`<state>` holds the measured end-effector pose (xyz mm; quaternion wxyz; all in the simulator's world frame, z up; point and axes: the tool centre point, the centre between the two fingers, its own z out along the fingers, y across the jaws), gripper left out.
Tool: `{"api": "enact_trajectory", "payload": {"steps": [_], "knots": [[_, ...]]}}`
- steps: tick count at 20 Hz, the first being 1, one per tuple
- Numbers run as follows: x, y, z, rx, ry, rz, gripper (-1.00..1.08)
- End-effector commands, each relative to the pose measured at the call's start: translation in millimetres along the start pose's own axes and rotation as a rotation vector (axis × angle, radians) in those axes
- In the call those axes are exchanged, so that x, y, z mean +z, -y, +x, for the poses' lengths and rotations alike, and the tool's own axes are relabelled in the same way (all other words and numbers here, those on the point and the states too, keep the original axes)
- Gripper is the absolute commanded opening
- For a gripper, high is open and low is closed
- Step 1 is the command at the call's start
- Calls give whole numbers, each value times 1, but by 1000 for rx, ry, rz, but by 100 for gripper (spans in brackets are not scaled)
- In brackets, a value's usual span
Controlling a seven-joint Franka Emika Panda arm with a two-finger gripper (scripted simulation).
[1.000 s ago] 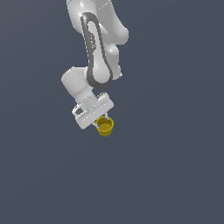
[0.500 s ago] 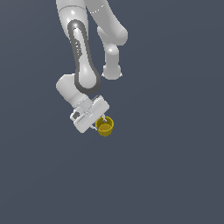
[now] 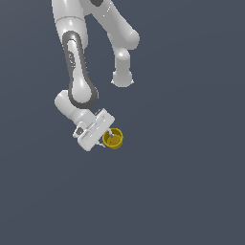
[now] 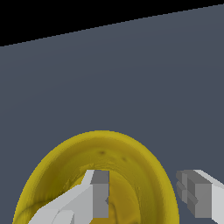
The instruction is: Pick up the object and move it to a goal position.
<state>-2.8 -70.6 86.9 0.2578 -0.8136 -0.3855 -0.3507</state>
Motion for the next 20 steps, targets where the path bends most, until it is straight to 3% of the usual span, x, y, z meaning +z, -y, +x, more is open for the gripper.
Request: {"api": "enact_trajectory", "payload": {"steps": [1, 7, 14, 15, 20], "knots": [[8, 2, -7, -18, -22, 33, 28], [11, -2, -10, -55, -54, 62, 28], [12, -2, -9, -53, -52, 62, 28], [12, -2, -9, -53, -52, 62, -100], [12, -2, -9, -53, -52, 62, -100]]}}
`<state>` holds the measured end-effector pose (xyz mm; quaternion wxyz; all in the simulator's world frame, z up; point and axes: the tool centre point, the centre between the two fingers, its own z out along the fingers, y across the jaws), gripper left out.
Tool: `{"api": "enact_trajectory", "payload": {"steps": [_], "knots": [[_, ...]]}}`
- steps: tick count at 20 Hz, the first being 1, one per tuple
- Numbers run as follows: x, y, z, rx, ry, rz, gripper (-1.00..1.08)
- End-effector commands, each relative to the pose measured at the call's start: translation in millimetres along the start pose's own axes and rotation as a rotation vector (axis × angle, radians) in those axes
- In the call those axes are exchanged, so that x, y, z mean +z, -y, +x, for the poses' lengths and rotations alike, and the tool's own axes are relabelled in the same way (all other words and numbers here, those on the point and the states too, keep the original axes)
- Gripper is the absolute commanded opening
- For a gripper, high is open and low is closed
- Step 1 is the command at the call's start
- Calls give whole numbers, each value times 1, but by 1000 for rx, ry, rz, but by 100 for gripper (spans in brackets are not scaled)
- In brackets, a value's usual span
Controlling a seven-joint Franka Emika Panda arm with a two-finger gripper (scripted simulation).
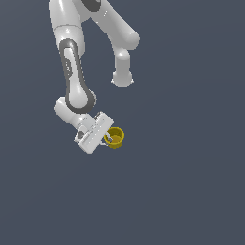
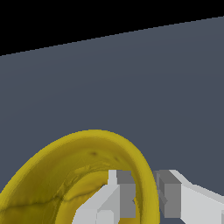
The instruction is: Pick up the object and move it to a goal position.
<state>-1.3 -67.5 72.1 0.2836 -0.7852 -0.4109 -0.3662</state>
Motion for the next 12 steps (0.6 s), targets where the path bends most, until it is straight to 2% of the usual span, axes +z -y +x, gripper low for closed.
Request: {"api": "enact_trajectory", "payload": {"steps": [1, 12], "knots": [[0, 0, 0, 0, 0, 0, -100], [-6, 6, 8, 0, 1, 0, -100]]}}
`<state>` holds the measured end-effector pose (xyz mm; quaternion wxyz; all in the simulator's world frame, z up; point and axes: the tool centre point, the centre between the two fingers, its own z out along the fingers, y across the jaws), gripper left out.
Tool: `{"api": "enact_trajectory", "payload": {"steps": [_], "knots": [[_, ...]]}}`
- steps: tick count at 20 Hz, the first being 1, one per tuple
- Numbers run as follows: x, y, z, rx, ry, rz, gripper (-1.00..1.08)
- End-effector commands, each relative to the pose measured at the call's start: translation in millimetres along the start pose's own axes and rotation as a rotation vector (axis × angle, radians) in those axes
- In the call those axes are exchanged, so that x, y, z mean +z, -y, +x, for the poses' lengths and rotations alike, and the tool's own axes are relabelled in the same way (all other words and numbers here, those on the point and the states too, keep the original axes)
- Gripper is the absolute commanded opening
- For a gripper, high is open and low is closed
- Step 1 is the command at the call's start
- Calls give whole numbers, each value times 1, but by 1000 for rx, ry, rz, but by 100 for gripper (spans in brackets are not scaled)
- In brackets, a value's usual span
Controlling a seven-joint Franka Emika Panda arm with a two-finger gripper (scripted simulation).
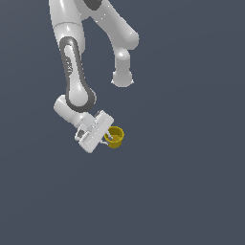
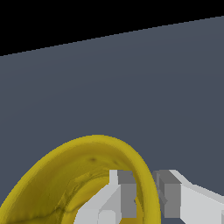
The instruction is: Pick up the object and move it to a goal position.
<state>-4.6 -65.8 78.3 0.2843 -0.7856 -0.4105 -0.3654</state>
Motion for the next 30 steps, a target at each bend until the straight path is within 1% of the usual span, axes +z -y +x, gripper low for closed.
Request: {"api": "enact_trajectory", "payload": {"steps": [1, 9, 22, 30], "knots": [[-4, 3, 6, -2, 1, -1, -100], [-27, 26, 37, -1, 4, -1, -100], [-80, 77, 112, 1, 7, 0, -100], [-106, 100, 150, 0, 4, 0, -100]]}}
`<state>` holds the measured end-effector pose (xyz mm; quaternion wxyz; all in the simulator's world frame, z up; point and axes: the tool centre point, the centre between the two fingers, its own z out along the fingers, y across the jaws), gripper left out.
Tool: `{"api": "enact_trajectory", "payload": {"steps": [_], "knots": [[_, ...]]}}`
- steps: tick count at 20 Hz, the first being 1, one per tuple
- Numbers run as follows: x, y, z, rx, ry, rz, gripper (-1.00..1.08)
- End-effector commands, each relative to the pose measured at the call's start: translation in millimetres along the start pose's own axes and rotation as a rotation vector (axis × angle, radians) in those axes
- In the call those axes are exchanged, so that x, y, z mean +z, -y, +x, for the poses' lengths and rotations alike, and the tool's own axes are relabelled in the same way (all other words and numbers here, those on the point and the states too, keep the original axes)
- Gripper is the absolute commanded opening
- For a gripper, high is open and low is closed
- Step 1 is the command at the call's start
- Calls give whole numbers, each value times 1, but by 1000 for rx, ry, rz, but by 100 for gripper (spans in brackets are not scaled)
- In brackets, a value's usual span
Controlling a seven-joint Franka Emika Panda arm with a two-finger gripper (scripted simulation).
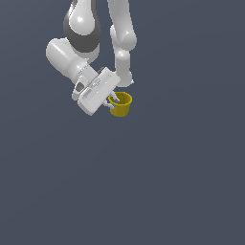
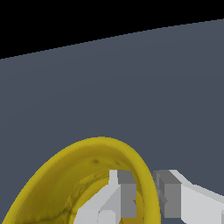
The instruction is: Pick up the object and move it to a goal position.
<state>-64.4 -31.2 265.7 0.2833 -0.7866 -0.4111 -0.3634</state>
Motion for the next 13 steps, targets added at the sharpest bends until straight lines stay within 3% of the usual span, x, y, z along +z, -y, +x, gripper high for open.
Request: {"api": "enact_trajectory", "payload": {"steps": [1, 13], "knots": [[-7, 6, 10, -1, -2, 0, -100], [-22, 16, 30, -2, -5, -1, -100]]}}
